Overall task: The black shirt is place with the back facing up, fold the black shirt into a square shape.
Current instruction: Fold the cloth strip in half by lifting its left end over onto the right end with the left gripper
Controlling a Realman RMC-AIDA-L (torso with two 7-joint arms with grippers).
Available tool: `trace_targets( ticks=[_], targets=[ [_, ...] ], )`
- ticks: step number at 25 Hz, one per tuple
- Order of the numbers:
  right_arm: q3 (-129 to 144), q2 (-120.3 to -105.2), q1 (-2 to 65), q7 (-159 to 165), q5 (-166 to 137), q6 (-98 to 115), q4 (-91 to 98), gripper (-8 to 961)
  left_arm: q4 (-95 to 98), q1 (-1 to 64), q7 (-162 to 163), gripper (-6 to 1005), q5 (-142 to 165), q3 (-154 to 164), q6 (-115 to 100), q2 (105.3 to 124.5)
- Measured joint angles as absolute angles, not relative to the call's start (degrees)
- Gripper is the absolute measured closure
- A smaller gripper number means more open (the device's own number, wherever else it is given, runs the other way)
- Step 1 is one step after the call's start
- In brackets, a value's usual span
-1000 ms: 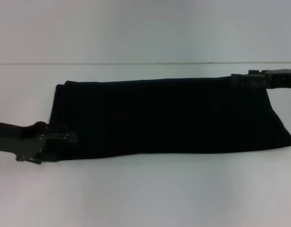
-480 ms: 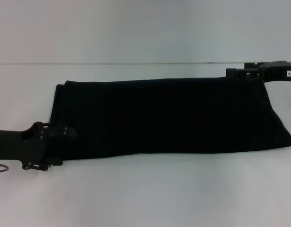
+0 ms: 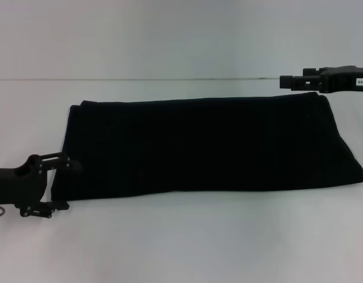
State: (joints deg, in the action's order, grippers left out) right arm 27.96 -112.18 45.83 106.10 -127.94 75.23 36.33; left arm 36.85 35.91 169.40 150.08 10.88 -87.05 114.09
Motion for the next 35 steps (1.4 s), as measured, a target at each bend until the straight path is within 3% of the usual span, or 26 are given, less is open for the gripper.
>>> trace_targets(
  ticks=[35],
  targets=[
    [28.04,-112.67,45.62,105.91,-125.77,74.88,36.39,33,35.32,34.46,170.3,79,150.52,9.65,-83.17,114.54]
  ],
)
